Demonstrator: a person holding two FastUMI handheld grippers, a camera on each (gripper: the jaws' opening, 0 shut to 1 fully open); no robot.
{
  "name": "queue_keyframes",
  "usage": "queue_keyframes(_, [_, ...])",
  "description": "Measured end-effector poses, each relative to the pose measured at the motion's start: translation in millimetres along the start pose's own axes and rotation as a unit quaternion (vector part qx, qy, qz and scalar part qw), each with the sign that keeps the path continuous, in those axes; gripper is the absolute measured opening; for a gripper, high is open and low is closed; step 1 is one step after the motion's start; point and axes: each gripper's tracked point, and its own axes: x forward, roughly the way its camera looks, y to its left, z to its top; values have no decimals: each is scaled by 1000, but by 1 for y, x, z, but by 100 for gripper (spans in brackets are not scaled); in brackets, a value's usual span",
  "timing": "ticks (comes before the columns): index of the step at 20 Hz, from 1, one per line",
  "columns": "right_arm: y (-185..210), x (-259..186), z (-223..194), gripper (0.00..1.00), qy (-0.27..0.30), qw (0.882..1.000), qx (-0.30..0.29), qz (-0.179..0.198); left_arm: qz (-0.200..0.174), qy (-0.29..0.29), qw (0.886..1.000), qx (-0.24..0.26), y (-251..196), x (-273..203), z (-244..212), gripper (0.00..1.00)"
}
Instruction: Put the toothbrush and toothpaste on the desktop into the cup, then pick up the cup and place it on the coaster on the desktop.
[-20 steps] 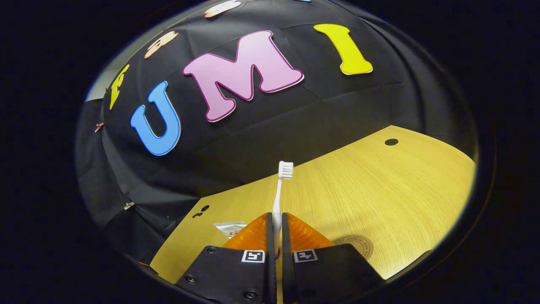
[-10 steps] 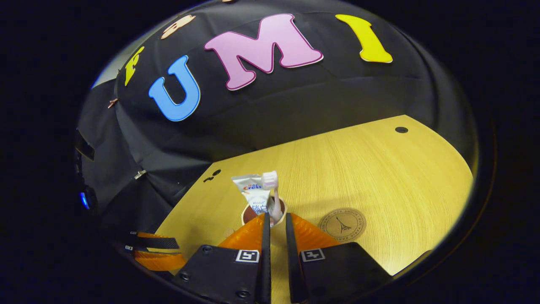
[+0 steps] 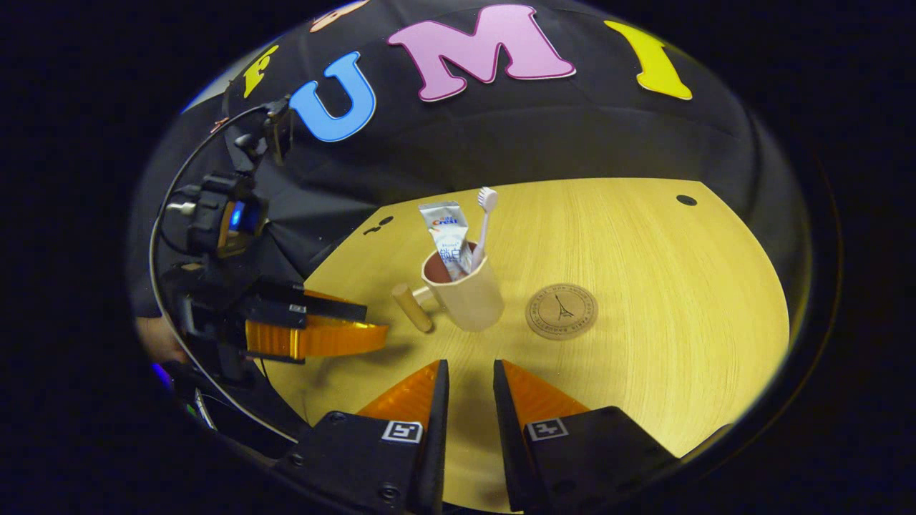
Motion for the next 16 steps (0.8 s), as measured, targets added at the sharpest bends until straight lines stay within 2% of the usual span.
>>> queue_keyframes(1, [-8,-6,-3,43,2,1000,0,-6,4,9,1000,6,0,3,2,77])
queue_keyframes(2, [-18,-13,-5,28,2,1000,-3,-14,8,19,1000,13,0,8,4,77])
queue_keyframes(3, [-28,-19,-6,47,3,1000,-5,-21,14,30,999,21,1,11,6,77])
queue_keyframes(5, [-51,-34,-11,49,8,999,12,-33,21,54,998,37,2,20,8,77])
queue_keyframes(6, [-66,-38,-11,35,9,999,23,-40,22,66,997,41,3,27,9,77])
queue_keyframes(7, [-77,-45,-16,53,9,998,31,-51,23,77,996,41,4,33,9,77])
queue_keyframes(8, [-92,-52,-20,36,9,997,37,-65,27,88,995,42,7,38,10,77])
queue_keyframes(9, [-104,-57,-24,53,12,996,45,-74,29,98,994,44,9,44,11,76])
queue_keyframes(10, [-113,-64,-30,36,15,995,57,-81,33,106,993,48,13,49,13,77])
queue_keyframes(11, [-122,-71,-34,53,14,994,69,-89,34,116,991,52,14,53,13,77])
queue_keyframes(14, [-148,-92,-50,53,11,988,98,-118,33,142,987,73,13,64,17,77])
queue_keyframes(15, [-155,-98,-55,53,10,986,109,-125,34,150,985,81,13,69,18,85])
queue_keyframes(16, [-160,-102,-59,53,9,984,121,-131,36,159,983,88,12,72,19,75])
